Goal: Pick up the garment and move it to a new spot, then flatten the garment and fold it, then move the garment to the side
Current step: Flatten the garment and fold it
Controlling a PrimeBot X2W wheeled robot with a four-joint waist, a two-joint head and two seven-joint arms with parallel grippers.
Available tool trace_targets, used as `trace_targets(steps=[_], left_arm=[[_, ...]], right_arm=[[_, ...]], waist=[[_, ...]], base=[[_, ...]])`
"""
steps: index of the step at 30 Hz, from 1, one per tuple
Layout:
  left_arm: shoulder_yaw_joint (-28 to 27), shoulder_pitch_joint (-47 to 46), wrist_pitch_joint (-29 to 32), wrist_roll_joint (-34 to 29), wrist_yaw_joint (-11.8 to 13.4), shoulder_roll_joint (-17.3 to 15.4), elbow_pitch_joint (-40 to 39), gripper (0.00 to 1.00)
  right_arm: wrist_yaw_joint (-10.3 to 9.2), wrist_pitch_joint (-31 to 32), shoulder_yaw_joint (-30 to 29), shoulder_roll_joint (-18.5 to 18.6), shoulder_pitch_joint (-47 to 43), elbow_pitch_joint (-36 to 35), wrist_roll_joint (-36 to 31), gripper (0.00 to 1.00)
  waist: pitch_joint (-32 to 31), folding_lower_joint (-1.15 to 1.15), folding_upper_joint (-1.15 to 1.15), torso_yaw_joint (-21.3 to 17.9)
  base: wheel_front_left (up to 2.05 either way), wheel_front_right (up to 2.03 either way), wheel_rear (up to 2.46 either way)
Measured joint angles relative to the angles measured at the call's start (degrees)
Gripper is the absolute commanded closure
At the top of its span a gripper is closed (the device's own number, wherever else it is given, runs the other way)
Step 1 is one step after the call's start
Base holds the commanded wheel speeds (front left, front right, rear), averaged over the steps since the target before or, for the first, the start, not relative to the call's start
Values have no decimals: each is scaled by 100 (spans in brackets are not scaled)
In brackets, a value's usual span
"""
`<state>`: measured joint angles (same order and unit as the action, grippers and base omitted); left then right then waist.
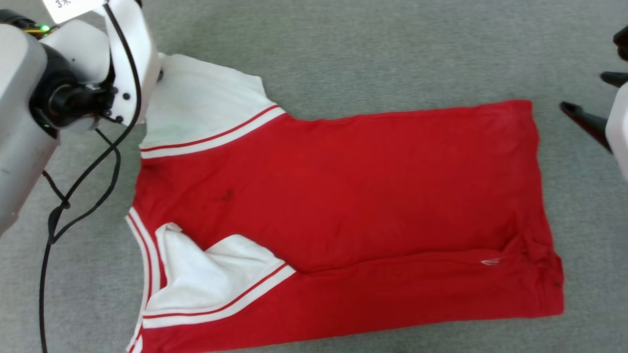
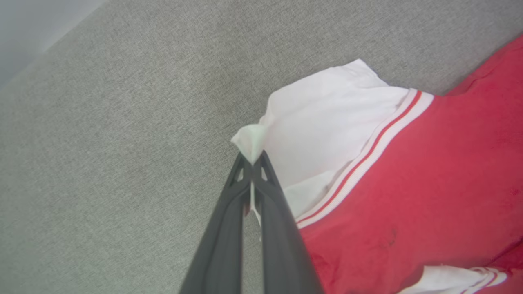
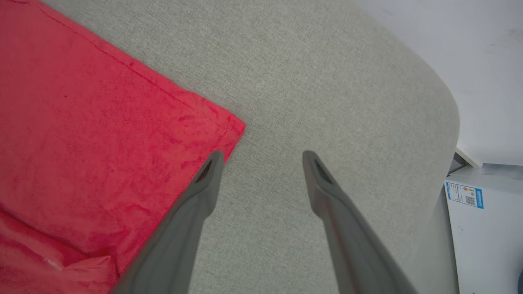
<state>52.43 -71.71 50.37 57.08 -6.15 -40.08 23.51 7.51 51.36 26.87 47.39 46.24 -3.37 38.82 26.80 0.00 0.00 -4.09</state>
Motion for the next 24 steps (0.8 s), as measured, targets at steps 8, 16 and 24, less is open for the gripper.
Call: trace_targets(steps=[8, 16, 24], left_arm=[[9, -156, -166, -35, -43, 165, -254, 100], [30, -291, -272, -44, -76, 224, -397, 100], [134, -294, -375, -44, -92, 225, -443, 100]], right_arm=[[-1, 850, 535, -174, 776, 923, 458, 0], [-1, 602, 992, -485, 931, 1706, 370, 0], [-19, 354, 1448, -377, 982, 2006, 638, 100]], waist=[[198, 0, 0, 349], [452, 0, 0, 561], [511, -1, 0, 634]], base=[[0, 0, 0], [0, 0, 0], [0, 0, 0]])
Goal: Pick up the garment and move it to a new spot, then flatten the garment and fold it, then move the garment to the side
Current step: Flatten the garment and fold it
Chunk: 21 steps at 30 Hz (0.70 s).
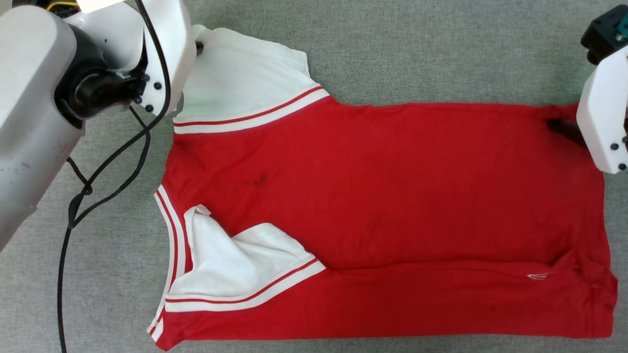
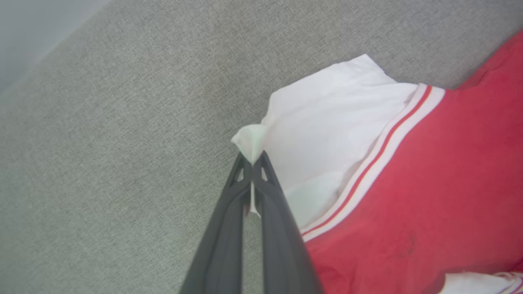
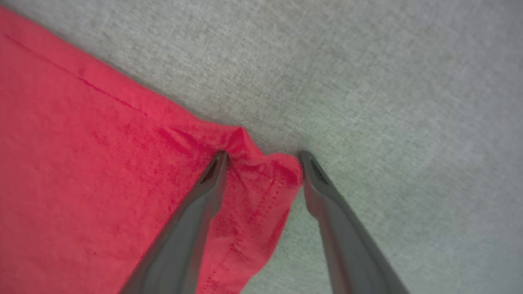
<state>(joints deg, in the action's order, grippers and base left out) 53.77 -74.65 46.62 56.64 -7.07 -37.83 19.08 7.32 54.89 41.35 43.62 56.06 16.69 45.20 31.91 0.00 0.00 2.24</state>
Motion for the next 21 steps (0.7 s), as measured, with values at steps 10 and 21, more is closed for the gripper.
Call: trace_targets(steps=[10, 21], left_arm=[[170, 380, -397, 134, -27, -248, -363, 100], [410, 1603, -825, 419, 27, -902, -1401, 100]], right_arm=[[19, -1169, 222, 24, -49, 136, 227, 100], [19, -2310, 302, 497, -1084, -194, 595, 100]], waist=[[-527, 0, 0, -61], [-1487, 0, 0, 10]], base=[[0, 0, 0], [0, 0, 0]])
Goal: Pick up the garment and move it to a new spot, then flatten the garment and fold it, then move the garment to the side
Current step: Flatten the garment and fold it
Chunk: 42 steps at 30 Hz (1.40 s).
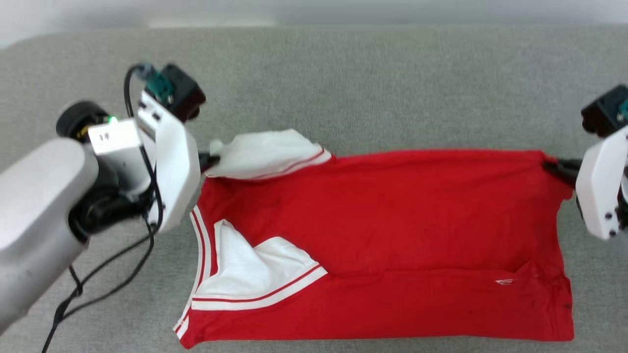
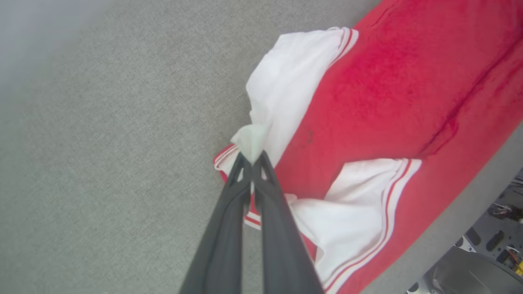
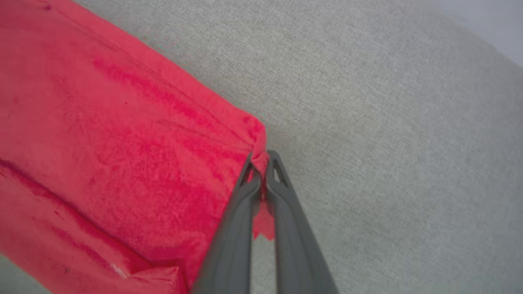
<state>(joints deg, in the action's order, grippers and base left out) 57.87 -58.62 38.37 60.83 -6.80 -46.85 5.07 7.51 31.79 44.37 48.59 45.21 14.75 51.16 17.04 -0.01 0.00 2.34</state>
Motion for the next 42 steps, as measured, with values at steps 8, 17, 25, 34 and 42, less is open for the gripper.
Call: trace_targets(steps=[8, 17, 25, 34, 42], left_arm=[[275, 1026, -191, 179, 236, -471, -575, 100], [612, 1940, -486, 303, 482, -566, -706, 100], [708, 2331, -1006, 290, 503, -302, -81, 80], [296, 2478, -2306, -144, 960, -401, -291, 0], [-304, 2807, -4118, -669, 2031, -311, -432, 0]], right_arm=[[0, -297, 20, 281, -921, -363, 87, 100], [0, -504, -281, 434, -2100, -625, 223, 100], [0, -432, -593, 169, -2684, -597, 26, 7], [0, -661, -1550, 267, -2882, -1131, -7, 0], [-1, -580, -2695, 191, -3249, -1279, 163, 0]], waist=[[-507, 0, 0, 66], [-574, -1, 0, 146], [-458, 0, 0, 101], [-784, 0, 0, 97], [-817, 0, 0, 118]], base=[[0, 0, 0], [0, 0, 0], [0, 0, 0], [0, 0, 0], [0, 0, 0]])
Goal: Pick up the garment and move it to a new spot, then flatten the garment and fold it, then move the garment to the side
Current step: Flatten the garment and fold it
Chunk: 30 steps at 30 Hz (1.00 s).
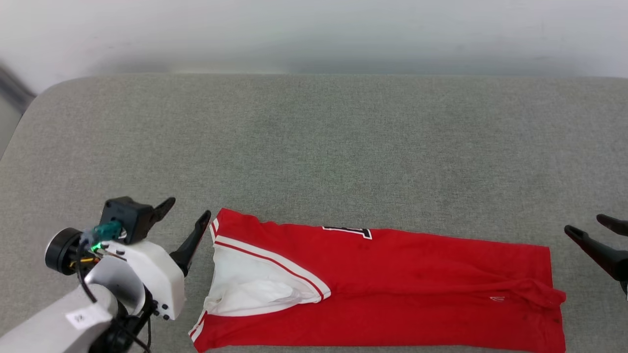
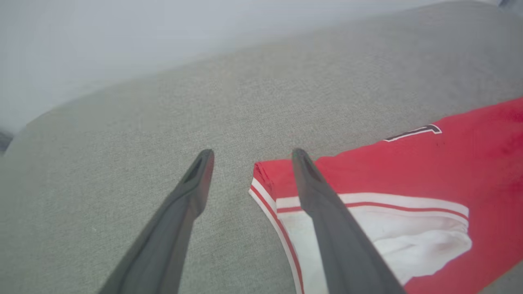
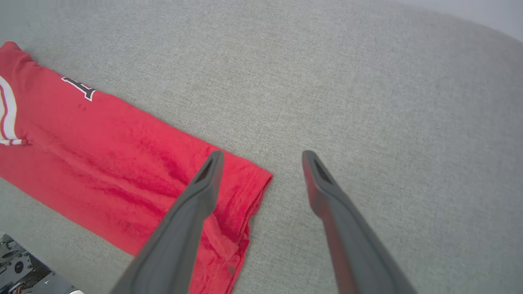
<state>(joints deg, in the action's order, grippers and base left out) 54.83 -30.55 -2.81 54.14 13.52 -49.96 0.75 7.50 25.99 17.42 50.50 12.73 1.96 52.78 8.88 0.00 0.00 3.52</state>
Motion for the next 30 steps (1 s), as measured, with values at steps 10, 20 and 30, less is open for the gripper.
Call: trace_targets(steps=[10, 20, 30], left_arm=[[-887, 715, -1209, -580, 992, 847, 253, 0], [-2419, 1535, -1211, -2116, 983, 1871, 62, 0], [-3528, 2351, -1218, -3340, 580, 2892, -191, 0]], right_arm=[[0, 631, -568, -771, -431, 700, 363, 0], [-1, 801, -330, -1362, -569, 1131, 434, 0], [-1, 772, -38, -1612, -533, 1280, 628, 0]], waist=[[146, 1, 0, 112], [248, 1, 0, 266], [243, 0, 0, 317]], base=[[0, 0, 0], [0, 0, 0], [0, 0, 0]])
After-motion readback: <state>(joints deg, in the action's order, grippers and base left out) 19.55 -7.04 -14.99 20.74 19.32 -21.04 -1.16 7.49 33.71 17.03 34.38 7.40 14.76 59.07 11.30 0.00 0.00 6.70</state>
